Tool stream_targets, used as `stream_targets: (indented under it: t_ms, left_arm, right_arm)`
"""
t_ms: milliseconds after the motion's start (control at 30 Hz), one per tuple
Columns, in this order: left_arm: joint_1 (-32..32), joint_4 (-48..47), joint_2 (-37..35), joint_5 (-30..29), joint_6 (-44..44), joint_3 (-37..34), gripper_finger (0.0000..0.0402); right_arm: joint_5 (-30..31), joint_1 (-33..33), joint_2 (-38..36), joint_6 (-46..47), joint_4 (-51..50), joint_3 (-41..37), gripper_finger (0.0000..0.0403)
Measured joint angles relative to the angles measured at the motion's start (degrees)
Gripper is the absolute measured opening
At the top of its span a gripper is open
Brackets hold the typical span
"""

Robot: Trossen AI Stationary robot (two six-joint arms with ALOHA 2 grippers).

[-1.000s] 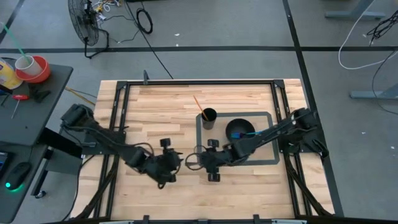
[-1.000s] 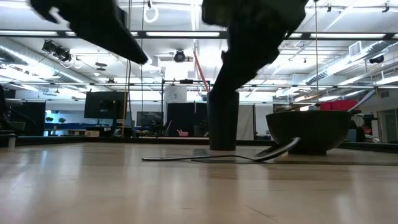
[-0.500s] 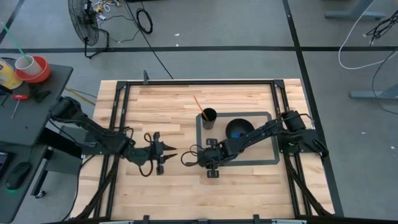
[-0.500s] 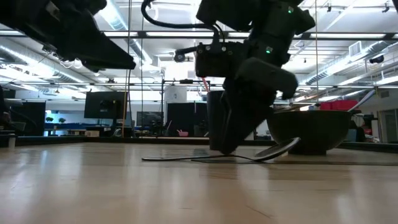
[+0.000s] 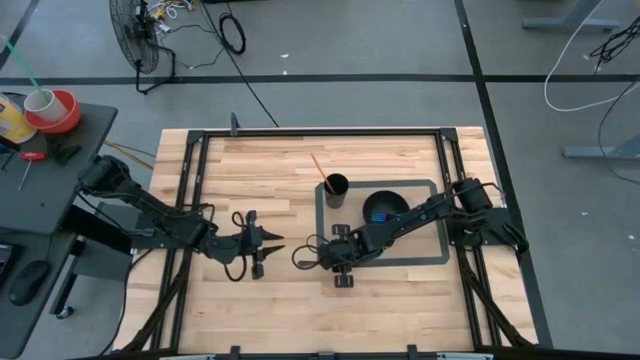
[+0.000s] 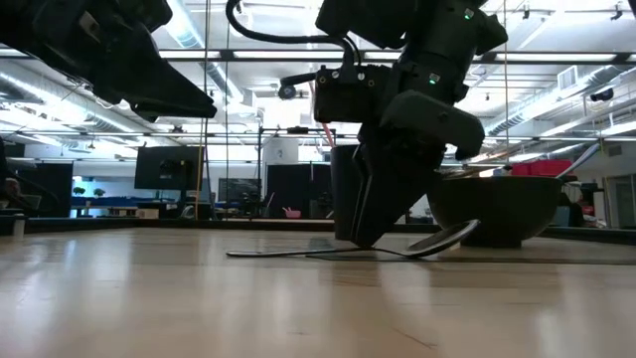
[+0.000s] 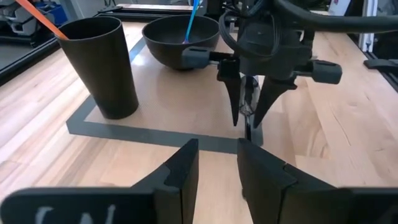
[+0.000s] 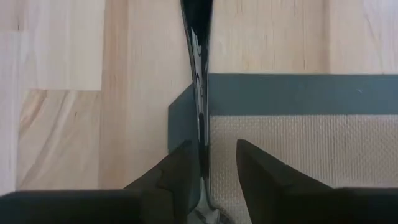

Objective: Pick & Place Utensil
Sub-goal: Put the black spoon into the black bowl

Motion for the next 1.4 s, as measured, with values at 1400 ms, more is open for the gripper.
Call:
stream_targets:
  t_ms: [1400]
  left_arm:
    - [0.0, 0.0, 0.0, -0.2, 0.0, 0.0, 0.0115]
  right_arm:
    - [6.7, 3.2, -8.4, 8.8, -2.7, -0.2, 0.0012]
